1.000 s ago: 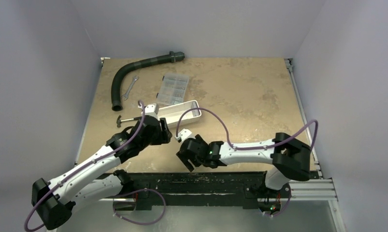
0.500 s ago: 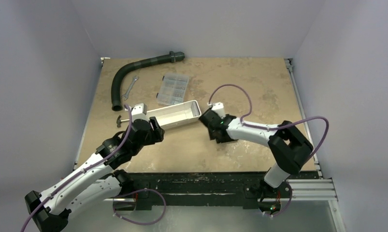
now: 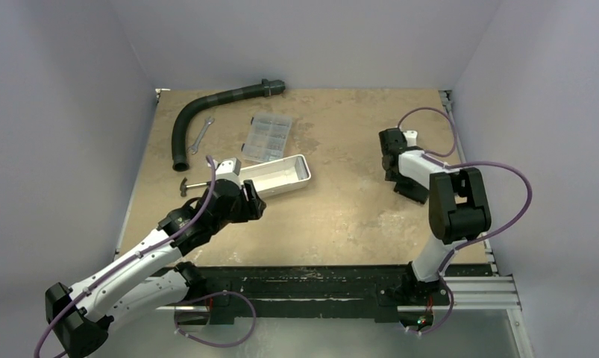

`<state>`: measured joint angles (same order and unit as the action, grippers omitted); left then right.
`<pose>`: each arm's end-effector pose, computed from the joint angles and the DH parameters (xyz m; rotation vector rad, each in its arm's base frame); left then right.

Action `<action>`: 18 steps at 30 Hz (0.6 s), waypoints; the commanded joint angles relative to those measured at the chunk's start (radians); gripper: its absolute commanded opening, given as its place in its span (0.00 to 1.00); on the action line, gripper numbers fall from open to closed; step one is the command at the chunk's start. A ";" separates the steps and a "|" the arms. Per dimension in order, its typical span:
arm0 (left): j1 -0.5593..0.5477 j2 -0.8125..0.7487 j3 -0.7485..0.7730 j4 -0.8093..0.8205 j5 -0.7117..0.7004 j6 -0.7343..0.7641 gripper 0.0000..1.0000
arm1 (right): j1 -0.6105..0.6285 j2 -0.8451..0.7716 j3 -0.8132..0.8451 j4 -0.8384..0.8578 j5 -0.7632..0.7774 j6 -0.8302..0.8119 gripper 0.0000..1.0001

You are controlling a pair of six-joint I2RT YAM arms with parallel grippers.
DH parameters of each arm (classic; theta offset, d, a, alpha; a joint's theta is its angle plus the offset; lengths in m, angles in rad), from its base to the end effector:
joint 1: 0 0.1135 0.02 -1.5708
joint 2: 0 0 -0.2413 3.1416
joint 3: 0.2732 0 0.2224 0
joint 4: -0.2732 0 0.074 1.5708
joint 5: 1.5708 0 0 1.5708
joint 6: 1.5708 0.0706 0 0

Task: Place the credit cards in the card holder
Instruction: Move the card holder to the corner of the board.

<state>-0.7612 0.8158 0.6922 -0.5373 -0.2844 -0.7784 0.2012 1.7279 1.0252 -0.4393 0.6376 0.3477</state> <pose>0.1487 -0.1143 0.2354 -0.1768 2.2471 -0.5344 0.3164 0.0216 0.1403 0.3609 2.4712 -0.6444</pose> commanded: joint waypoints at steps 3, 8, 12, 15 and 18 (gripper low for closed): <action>0.004 0.004 0.044 0.057 0.065 0.040 0.55 | -0.135 0.045 0.062 0.070 0.084 -0.118 0.60; 0.003 0.019 0.044 0.076 0.100 0.043 0.55 | -0.198 0.046 0.087 0.045 0.105 -0.111 0.66; 0.005 0.037 0.100 0.078 0.086 0.060 0.55 | -0.197 -0.086 0.113 -0.028 0.108 -0.085 0.78; 0.005 0.060 0.164 0.074 0.063 0.073 0.58 | -0.123 -0.282 0.148 -0.064 0.047 -0.089 0.89; 0.005 0.075 0.244 0.061 0.012 0.098 0.61 | -0.058 -0.444 0.221 -0.119 -0.133 -0.095 0.94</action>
<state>-0.7612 0.8841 0.8139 -0.5098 -0.2161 -0.7319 0.0624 1.5364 1.1080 -0.5171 0.6678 0.2531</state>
